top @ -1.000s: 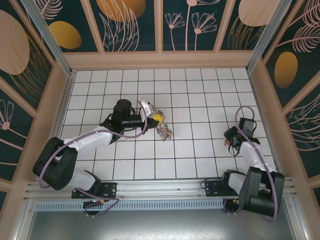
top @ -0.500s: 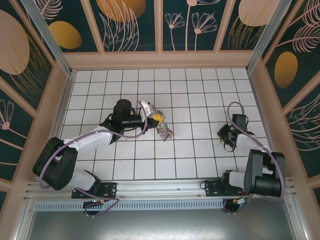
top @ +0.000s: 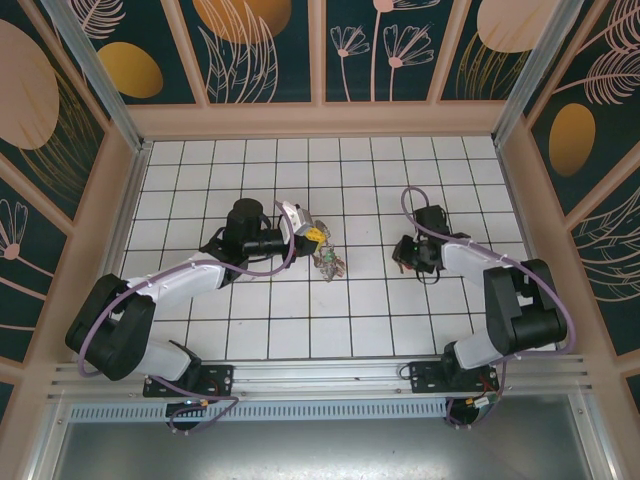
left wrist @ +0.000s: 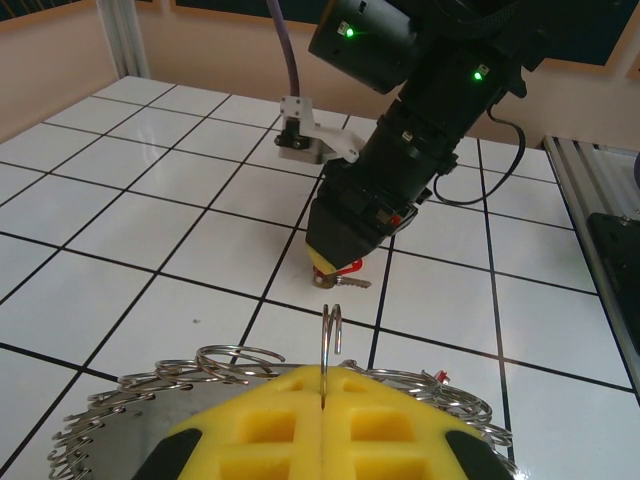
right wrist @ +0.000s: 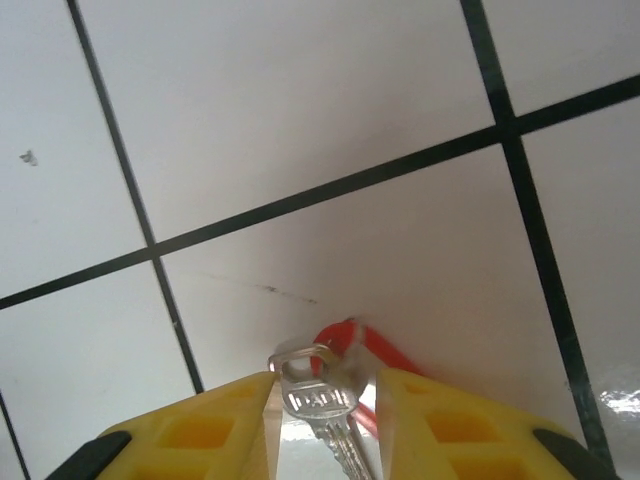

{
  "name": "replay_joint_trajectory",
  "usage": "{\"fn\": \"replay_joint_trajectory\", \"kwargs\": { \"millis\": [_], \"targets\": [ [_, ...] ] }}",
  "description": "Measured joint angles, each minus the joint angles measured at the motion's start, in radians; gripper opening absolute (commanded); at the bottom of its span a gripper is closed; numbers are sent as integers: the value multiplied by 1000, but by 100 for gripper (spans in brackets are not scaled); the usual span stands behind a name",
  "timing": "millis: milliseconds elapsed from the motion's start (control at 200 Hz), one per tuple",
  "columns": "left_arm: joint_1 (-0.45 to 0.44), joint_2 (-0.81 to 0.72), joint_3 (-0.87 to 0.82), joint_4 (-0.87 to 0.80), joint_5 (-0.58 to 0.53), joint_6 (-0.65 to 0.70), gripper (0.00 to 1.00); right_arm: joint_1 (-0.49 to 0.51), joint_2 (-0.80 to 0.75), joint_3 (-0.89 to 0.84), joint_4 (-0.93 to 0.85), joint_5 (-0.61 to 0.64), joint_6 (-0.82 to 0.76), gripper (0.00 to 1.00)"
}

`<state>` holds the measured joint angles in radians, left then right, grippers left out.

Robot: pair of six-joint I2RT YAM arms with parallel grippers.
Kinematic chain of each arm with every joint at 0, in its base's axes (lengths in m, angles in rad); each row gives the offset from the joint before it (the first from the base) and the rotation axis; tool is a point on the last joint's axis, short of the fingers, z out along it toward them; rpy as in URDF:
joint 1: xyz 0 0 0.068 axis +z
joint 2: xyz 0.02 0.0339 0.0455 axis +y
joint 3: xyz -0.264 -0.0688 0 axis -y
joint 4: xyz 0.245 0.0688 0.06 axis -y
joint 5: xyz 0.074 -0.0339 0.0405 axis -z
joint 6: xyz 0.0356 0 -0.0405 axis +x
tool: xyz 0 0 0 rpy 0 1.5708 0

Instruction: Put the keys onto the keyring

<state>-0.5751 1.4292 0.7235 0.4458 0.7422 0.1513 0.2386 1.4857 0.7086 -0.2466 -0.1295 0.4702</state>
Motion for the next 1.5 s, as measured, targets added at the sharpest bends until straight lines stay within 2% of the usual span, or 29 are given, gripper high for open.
{"fn": "replay_joint_trajectory", "kwargs": {
  "millis": [285,355,430,555,631,796,1031,1151,1501],
  "targets": [
    [0,0,0,0,-3,0,0,24,-84,83,-85,163,-21,50],
    [0,0,0,0,-4,0,0,25,-101,110,-101,220,-10,47],
    [0,0,0,0,-9,0,0,21,-115,118,-98,254,15,36],
    [0,0,0,0,-11,0,0,3,-120,87,-62,226,48,33],
    [0,0,0,0,-11,0,0,0,-124,33,-19,182,68,26],
    [0,0,0,0,-12,0,0,1,-124,-45,21,103,95,18],
    [0,0,0,-1,-11,1,0,5,-115,-48,64,76,116,22],
    [0,0,0,0,-11,1,0,5,-81,-48,72,74,134,31],
    [0,0,0,-1,-11,1,0,29,-1,-32,68,76,149,28]
  ]
}}
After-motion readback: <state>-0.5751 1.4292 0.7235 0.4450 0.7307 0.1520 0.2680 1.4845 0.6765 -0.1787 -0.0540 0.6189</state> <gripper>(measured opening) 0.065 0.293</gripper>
